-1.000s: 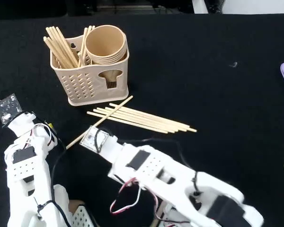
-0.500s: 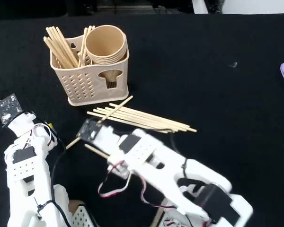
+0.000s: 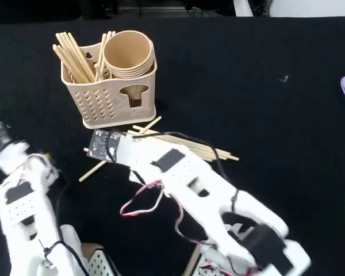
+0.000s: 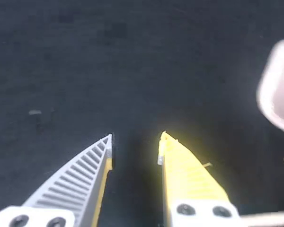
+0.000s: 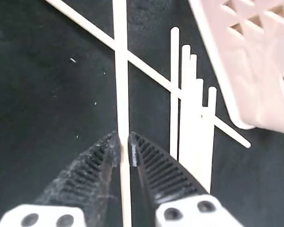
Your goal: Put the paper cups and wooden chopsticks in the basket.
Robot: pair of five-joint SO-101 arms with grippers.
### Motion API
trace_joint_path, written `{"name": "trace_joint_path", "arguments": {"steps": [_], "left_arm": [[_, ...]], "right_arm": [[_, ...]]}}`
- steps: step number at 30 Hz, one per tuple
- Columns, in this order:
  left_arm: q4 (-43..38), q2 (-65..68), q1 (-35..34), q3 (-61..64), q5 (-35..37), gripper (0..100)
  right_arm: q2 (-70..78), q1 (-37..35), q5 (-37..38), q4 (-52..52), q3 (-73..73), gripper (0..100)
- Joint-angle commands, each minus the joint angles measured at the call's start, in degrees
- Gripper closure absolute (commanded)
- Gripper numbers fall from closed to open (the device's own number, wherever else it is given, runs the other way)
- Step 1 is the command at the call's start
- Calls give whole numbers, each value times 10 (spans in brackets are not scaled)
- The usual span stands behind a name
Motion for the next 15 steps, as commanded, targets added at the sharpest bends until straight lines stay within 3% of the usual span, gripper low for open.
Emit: {"name": "trace_joint_path", "arguments": {"steps": [1, 5, 10, 15], "left_arm": [[-6, -11, -94, -40, 67, 838], [-10, -11, -153, -42, 115, 838], [-11, -11, -154, -43, 118, 838], [-11, -11, -154, -48, 118, 838]], "right_arm": [[53, -26, 6, -18, -72, 987], [106, -38, 6, -15, -129, 957], [127, -45, 6, 1, -155, 795], [131, -63, 6, -1, -156, 748]]}}
